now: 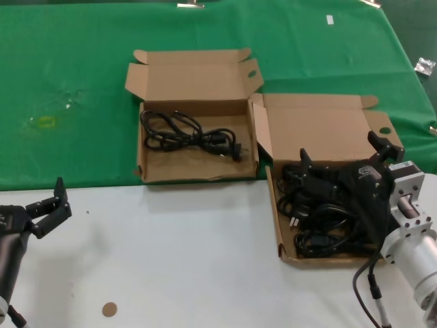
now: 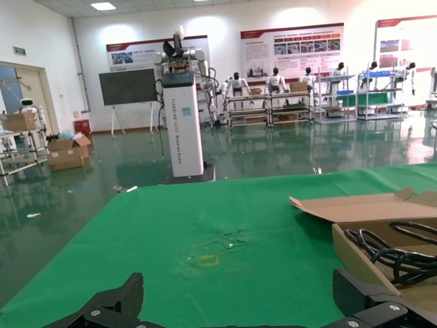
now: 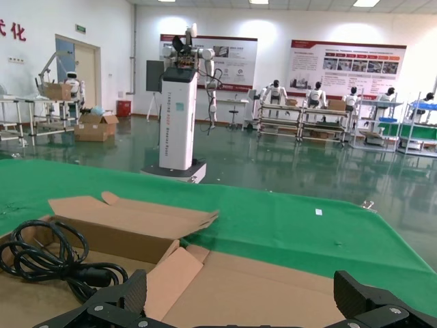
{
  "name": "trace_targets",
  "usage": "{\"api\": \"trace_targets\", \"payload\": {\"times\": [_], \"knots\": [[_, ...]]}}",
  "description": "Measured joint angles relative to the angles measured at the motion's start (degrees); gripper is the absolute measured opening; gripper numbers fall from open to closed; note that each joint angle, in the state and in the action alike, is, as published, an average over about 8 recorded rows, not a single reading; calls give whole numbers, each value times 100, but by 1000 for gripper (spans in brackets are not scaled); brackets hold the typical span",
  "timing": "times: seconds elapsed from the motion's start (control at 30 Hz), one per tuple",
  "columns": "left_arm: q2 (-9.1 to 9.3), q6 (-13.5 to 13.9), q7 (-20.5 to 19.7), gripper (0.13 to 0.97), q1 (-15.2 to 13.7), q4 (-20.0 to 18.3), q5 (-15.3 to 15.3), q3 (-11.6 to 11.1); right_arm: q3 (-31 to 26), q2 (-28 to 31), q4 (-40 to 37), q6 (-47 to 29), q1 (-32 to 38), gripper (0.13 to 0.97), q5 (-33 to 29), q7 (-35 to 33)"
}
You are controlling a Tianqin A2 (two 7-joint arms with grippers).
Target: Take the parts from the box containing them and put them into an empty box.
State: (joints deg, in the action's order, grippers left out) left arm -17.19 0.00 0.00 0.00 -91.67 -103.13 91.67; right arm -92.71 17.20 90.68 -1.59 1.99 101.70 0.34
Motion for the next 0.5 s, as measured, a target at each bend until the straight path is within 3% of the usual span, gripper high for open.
{"api": "trace_targets", "payload": {"times": [0.5], "knots": [[0, 0, 0, 966, 0, 0, 0, 0, 0, 0, 0, 0, 0, 966, 0, 0]]}}
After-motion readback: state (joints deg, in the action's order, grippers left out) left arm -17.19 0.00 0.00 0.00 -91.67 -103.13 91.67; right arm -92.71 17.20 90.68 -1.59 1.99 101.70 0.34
